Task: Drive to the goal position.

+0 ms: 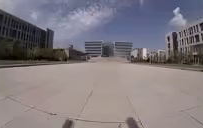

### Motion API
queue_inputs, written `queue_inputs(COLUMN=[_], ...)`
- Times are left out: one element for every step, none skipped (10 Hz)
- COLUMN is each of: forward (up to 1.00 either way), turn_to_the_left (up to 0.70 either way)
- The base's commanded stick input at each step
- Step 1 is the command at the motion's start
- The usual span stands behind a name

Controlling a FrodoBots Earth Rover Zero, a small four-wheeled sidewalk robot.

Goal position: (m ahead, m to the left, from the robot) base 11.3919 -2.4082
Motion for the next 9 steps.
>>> queue_inputs(forward=[0.7, 0.7, 0.7, 0.7, 0.7, 0.7, 0.7, 0.7, 0.7], turn_to_the_left=[0.0, 0.0, 0.0, 0.0, 0.0, 0.0, 0.0, 0.0, 0.0])
